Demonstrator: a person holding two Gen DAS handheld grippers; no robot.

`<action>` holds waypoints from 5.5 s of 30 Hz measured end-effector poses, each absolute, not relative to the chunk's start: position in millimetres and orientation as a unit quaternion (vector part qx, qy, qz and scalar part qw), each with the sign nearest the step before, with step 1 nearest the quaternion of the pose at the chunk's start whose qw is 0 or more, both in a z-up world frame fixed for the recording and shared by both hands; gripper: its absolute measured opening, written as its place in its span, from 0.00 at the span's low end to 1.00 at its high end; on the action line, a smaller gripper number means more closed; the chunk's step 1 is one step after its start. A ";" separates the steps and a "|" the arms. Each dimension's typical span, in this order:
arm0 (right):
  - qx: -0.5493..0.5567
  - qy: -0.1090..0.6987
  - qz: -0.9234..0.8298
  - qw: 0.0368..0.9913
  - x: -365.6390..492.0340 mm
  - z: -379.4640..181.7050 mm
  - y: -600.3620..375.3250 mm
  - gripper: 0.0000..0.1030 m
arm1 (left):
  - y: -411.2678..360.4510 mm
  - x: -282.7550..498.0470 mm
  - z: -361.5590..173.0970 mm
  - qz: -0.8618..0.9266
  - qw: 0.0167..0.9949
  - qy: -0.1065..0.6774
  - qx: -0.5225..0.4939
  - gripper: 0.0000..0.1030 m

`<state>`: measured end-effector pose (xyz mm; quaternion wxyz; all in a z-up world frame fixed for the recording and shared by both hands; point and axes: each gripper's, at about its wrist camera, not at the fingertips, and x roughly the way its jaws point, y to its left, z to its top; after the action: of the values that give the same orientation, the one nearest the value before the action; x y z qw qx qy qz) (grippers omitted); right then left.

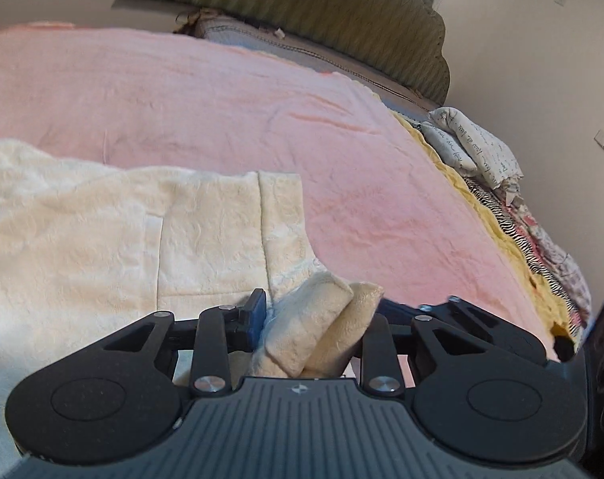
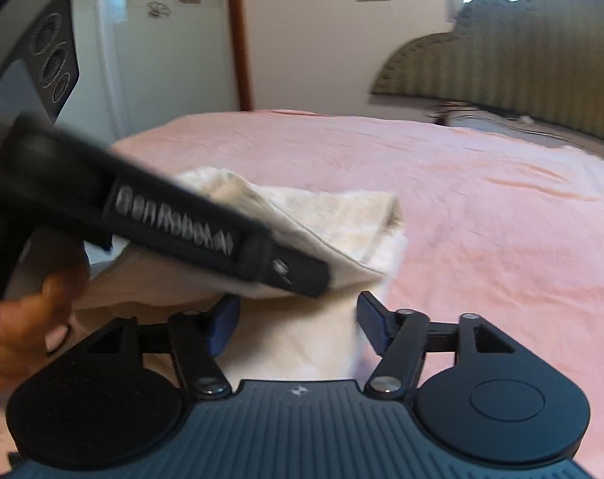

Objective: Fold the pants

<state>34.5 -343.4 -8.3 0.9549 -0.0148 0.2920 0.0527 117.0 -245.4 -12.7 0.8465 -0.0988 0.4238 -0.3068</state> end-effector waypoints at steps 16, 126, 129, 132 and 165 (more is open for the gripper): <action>-0.005 0.289 0.058 0.955 17.7 -16.5 -313.5 0.74 | -226.0 137.3 -7.6 -0.368 0.807 0.428 -0.175 0.53; 0.350 0.258 -0.010 0.900 -5.3 -59.6 -362.6 0.25 | -108.9 100.2 -15.2 -0.173 0.910 0.372 0.062 0.92; 0.313 0.259 -0.030 0.913 -10.0 -44.4 -364.8 0.27 | -102.8 101.9 -14.6 -0.176 0.912 0.366 0.060 0.93; 0.267 0.255 -0.063 0.927 -4.6 -26.7 -371.7 0.41 | -87.2 113.3 -15.7 -0.184 0.907 0.377 0.028 0.92; 0.246 0.310 0.132 0.909 87.0 -6.6 -356.9 0.22 | -53.2 151.5 -5.0 -0.266 0.886 0.367 -0.101 0.07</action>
<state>87.0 -356.9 -6.6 0.9089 0.2456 0.3101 0.1319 151.5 -53.2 -5.0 0.8855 -0.1009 0.3674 -0.2659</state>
